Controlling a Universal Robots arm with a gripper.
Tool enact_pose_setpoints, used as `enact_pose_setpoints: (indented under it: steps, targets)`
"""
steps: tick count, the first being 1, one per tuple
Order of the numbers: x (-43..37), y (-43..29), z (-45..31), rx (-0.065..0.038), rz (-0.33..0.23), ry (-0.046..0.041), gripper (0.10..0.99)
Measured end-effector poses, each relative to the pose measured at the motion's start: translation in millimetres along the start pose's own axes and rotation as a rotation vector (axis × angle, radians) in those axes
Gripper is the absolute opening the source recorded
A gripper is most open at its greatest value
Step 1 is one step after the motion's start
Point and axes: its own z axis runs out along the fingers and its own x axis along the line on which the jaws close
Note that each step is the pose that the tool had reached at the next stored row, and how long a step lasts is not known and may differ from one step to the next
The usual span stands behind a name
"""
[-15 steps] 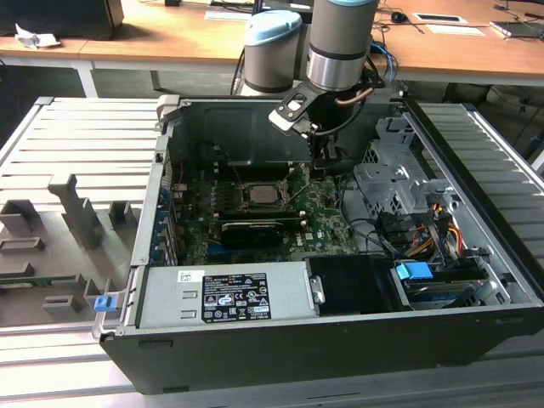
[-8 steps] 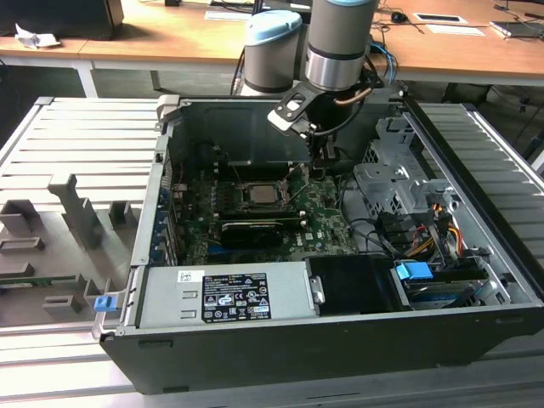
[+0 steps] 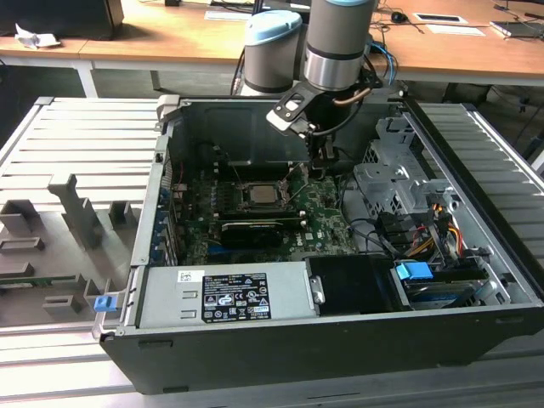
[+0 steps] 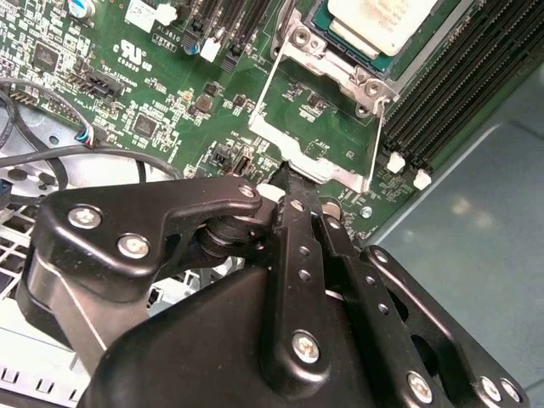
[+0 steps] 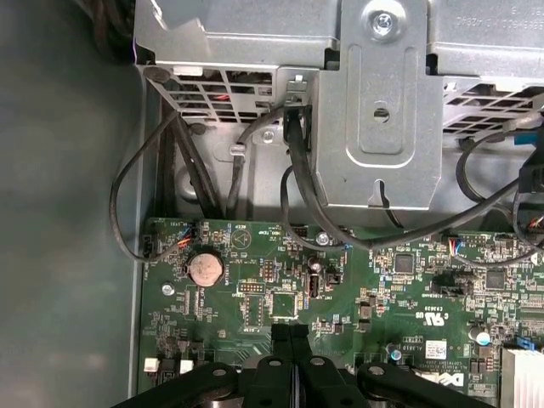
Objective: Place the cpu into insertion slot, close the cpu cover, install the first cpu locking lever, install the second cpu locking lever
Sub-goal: 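Close the cpu cover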
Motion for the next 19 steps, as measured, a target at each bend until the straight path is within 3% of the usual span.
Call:
enact_pose_setpoints:
  steps: [19]
  targets:
    - [0.3, -7.6, -0.3, 0.0, 0.0, 0.0, 0.106]
